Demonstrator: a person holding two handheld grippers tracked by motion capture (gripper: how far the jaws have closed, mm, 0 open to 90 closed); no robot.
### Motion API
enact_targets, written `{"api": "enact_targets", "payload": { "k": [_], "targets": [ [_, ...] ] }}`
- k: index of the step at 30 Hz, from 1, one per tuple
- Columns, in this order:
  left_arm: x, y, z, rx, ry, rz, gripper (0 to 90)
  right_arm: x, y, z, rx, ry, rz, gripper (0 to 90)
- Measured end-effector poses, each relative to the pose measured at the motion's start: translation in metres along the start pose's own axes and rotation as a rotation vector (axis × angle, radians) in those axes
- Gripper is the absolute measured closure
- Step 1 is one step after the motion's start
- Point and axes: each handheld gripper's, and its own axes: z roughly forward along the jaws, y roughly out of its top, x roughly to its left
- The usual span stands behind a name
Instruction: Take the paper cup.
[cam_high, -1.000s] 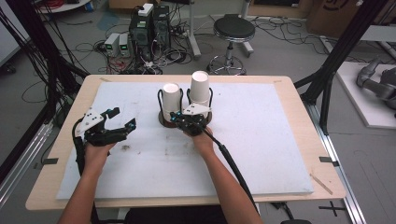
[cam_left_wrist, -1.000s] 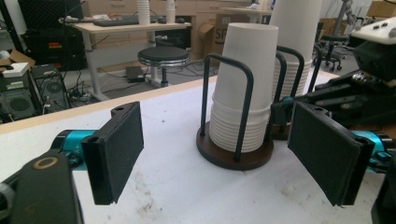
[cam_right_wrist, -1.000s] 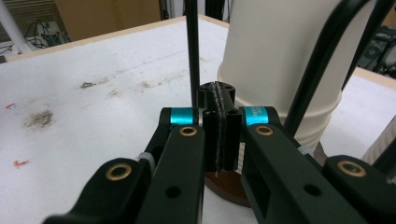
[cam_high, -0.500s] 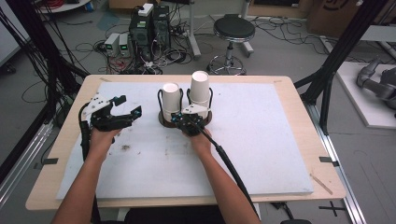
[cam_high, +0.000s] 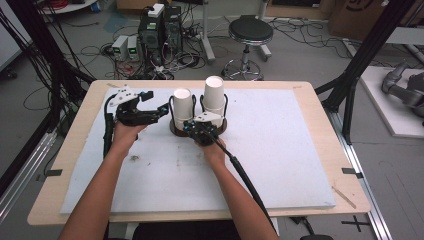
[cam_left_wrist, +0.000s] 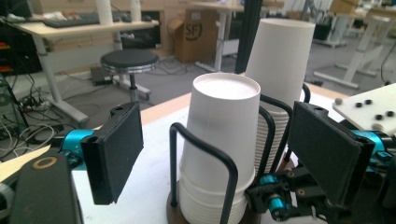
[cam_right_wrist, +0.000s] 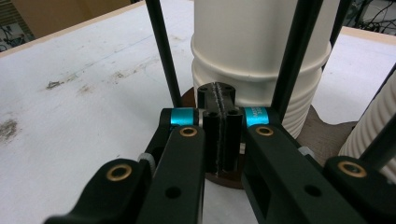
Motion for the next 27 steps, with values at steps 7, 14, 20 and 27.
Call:
{"api": "enact_targets", "payload": {
  "k": [7, 14, 20, 27],
  "targets": [
    [-0.002, 0.013, 0.024, 0.024, -0.019, 0.015, 18.2, 0.001, 0.0, 0.0, 0.004, -0.006, 0.002, 90.0],
    [-0.002, 0.019, 0.046, 0.075, -0.027, 0.019, 18.2, 0.0, 0.0, 0.001, 0.005, -0.004, -0.003, 90.0],
    [-0.005, 0.011, 0.061, 0.122, -0.021, 0.038, 18.5, 0.0, 0.0, 0.001, 0.006, -0.002, -0.002, 90.0],
    [-0.004, 0.005, 0.071, 0.153, -0.019, 0.038, 20.6, 0.0, 0.0, 0.001, 0.008, 0.001, -0.001, 90.0]
  ]
}}
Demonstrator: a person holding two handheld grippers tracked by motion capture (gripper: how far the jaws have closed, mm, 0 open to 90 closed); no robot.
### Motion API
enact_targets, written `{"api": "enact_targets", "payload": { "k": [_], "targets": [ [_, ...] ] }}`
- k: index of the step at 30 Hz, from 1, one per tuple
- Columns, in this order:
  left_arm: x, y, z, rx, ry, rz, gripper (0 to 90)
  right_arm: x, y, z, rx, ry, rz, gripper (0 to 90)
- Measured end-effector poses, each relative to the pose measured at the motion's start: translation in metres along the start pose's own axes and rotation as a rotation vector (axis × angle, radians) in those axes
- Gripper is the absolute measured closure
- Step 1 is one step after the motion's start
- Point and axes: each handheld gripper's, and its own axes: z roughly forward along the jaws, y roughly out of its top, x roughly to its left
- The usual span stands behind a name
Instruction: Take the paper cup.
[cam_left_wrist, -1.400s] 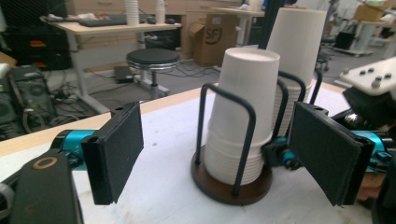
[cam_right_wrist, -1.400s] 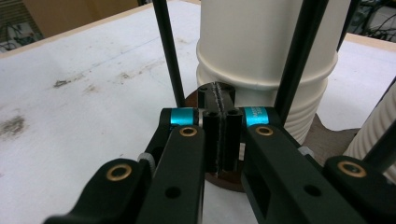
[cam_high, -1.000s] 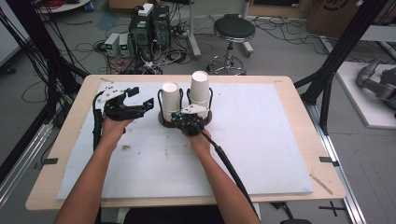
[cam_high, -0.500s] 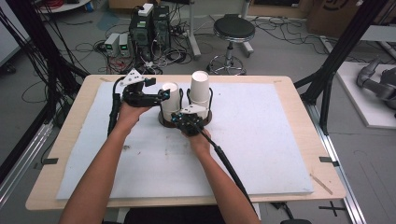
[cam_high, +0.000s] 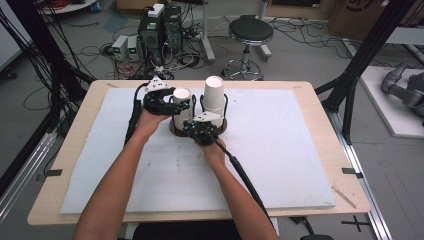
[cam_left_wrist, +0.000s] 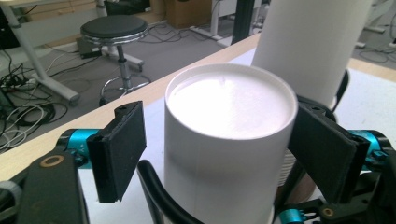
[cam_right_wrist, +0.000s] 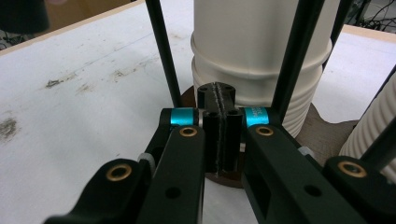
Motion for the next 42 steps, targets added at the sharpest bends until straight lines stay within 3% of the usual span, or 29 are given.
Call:
{"api": "enact_targets", "payload": {
  "k": [3, 8, 17, 25, 33, 38, 42],
  "targets": [
    [0.0, -0.002, 0.003, 0.006, 0.001, 0.001, 22.9, 0.0, 0.0, 0.0, 0.001, -0.001, 0.002, 90.0],
    [-0.005, 0.0, 0.004, -0.01, -0.017, 0.05, 31.6, 0.0, 0.0, 0.0, 0.001, 0.003, 0.003, 90.0],
    [-0.006, 0.02, -0.008, -0.096, -0.016, 0.02, 32.3, 0.0, 0.0, 0.0, -0.001, 0.0, 0.0, 90.0],
    [-0.011, 0.036, -0.02, -0.142, 0.005, 0.026, 33.5, -0.001, 0.0, -0.001, 0.002, 0.012, -0.002, 89.3],
    [-0.013, 0.045, -0.037, -0.192, 0.006, 0.008, 34.8, -0.003, 0.005, -0.017, -0.029, 0.037, -0.037, 87.4],
    [-0.019, 0.051, -0.051, -0.219, -0.005, 0.003, 35.2, -0.007, 0.008, -0.032, -0.036, 0.066, -0.038, 77.1],
    [-0.027, 0.055, -0.059, -0.218, -0.022, 0.002, 35.4, -0.013, 0.01, -0.045, -0.035, 0.087, -0.034, 62.9]
  ]
}}
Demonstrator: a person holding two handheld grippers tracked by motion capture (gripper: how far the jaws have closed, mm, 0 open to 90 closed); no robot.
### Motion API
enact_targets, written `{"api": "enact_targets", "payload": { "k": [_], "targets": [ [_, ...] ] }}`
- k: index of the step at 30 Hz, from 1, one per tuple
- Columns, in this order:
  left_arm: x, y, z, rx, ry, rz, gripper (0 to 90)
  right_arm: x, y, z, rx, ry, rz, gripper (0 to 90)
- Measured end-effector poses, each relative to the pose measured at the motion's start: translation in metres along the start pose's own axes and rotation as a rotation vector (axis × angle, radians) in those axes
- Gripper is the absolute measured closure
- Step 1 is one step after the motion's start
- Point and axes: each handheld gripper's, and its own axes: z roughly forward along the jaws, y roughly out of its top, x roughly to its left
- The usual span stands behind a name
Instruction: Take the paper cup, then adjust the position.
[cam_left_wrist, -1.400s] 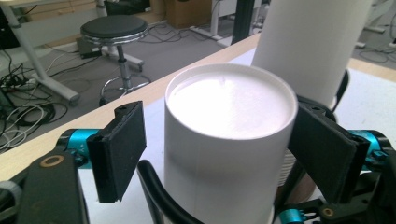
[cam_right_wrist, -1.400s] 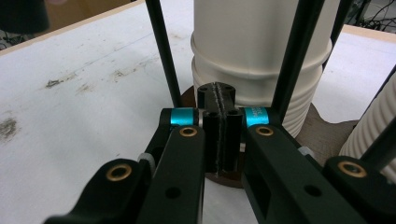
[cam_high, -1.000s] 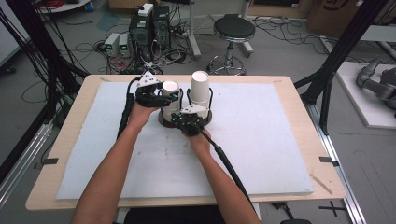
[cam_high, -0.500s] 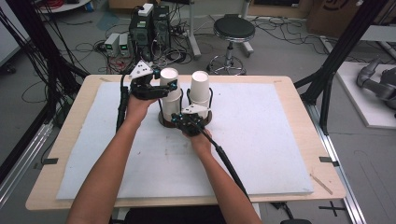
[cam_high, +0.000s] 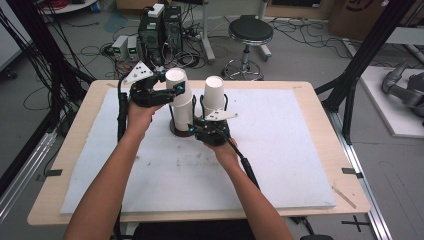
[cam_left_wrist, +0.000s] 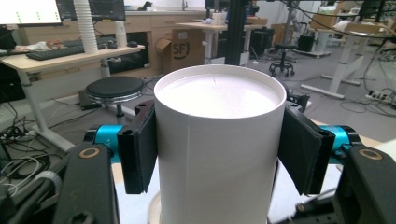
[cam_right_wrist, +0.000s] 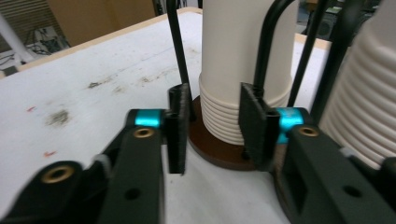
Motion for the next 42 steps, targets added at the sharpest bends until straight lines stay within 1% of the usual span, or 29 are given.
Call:
{"api": "enact_targets", "payload": {
  "k": [3, 4, 6, 8, 9, 11, 14, 17, 18, 19, 25, 27, 32, 35, 39, 42],
  "targets": [
    [-0.007, 0.004, -0.004, 0.007, -0.015, -0.003, 35.5, -0.002, 0.0, -0.012, -0.006, 0.013, -0.018, 55.4],
    [-0.009, 0.005, -0.006, 0.011, -0.018, -0.003, 35.5, -0.003, 0.0, -0.017, -0.015, 0.011, -0.025, 54.3],
    [-0.014, 0.005, -0.008, 0.022, -0.032, -0.002, 35.6, -0.006, 0.0, -0.025, -0.027, 0.022, -0.031, 49.2],
    [-0.019, 0.004, -0.009, 0.034, -0.041, 0.003, 35.6, -0.008, -0.001, -0.035, -0.032, 0.038, -0.034, 46.3],
    [-0.021, 0.003, -0.01, 0.034, -0.046, 0.006, 35.5, -0.01, -0.002, -0.04, -0.033, 0.051, -0.038, 43.0],
    [-0.026, 0.0, -0.011, 0.04, -0.053, 0.012, 35.5, -0.012, -0.004, -0.05, -0.03, 0.058, -0.051, 36.4],
    [-0.034, -0.006, -0.012, 0.058, -0.063, 0.031, 35.5, -0.015, -0.008, -0.065, -0.031, 0.062, -0.065, 30.5],
    [-0.042, -0.011, -0.013, 0.052, -0.072, 0.039, 35.4, -0.019, -0.011, -0.079, -0.035, 0.06, -0.08, 25.0],
    [-0.044, -0.013, -0.014, 0.051, -0.072, 0.043, 35.4, -0.021, -0.013, -0.083, -0.042, 0.059, -0.079, 23.0],
    [-0.047, -0.016, -0.014, 0.047, -0.077, 0.038, 35.4, -0.023, -0.014, -0.088, -0.048, 0.06, -0.074, 21.2],
    [-0.056, -0.029, -0.015, 0.047, -0.087, 0.028, 35.4, -0.033, -0.025, -0.107, -0.052, 0.051, -0.066, 21.1],
    [-0.058, -0.032, -0.015, 0.049, -0.093, 0.022, 35.4, -0.035, -0.028, -0.112, -0.062, 0.056, -0.055, 21.1],
    [-0.066, -0.037, -0.013, 0.06, -0.108, 0.028, 35.3, -0.034, -0.032, -0.122, -0.087, 0.062, -0.071, 21.2],
    [-0.069, -0.038, -0.013, 0.068, -0.115, 0.039, 35.3, -0.034, -0.033, -0.125, -0.101, 0.069, -0.079, 21.2],
    [-0.071, -0.04, -0.014, 0.063, -0.123, 0.035, 35.2, -0.031, -0.036, -0.128, -0.098, 0.079, -0.095, 21.3],
    [-0.073, -0.042, -0.014, 0.066, -0.13, 0.034, 35.3, -0.03, -0.038, -0.131, -0.102, 0.078, -0.122, 21.3]
  ]
}}
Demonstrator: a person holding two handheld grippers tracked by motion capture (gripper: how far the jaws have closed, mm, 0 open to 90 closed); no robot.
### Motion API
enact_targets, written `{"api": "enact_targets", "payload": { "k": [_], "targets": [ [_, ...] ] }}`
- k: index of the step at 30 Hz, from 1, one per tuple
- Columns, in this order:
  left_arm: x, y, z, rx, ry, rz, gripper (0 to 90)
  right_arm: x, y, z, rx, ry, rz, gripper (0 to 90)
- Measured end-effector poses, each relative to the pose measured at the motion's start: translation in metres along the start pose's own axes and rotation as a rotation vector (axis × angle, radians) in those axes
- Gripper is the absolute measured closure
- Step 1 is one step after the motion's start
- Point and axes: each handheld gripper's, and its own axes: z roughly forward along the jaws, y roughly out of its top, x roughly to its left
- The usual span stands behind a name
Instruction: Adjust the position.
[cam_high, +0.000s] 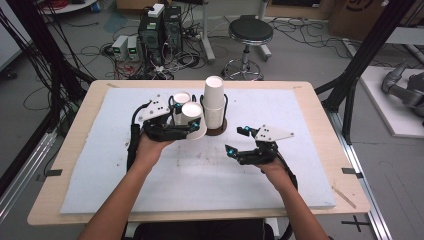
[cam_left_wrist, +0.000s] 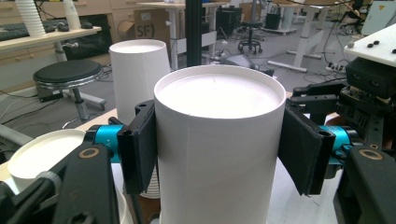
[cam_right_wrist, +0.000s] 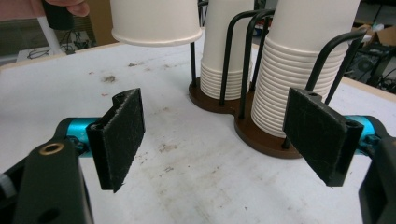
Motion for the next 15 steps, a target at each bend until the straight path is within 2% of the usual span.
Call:
{"api": "enact_targets", "payload": {
  "k": [3, 6, 12, 15],
  "targets": [
    [-0.003, -0.001, 0.001, -0.002, -0.012, -0.005, 35.2, 0.001, -0.001, -0.003, -0.014, 0.006, -0.022, 21.3],
    [-0.007, -0.003, 0.002, 0.003, -0.023, 0.004, 35.3, 0.003, -0.003, -0.005, -0.017, 0.044, -0.008, 21.3],
    [-0.015, -0.005, 0.004, 0.008, -0.043, 0.008, 35.3, 0.006, -0.003, -0.008, -0.018, 0.067, -0.017, 21.3],
    [-0.019, -0.007, 0.004, 0.012, -0.055, 0.008, 35.3, 0.008, -0.002, -0.009, -0.027, 0.094, -0.017, 21.2]
  ]
}}
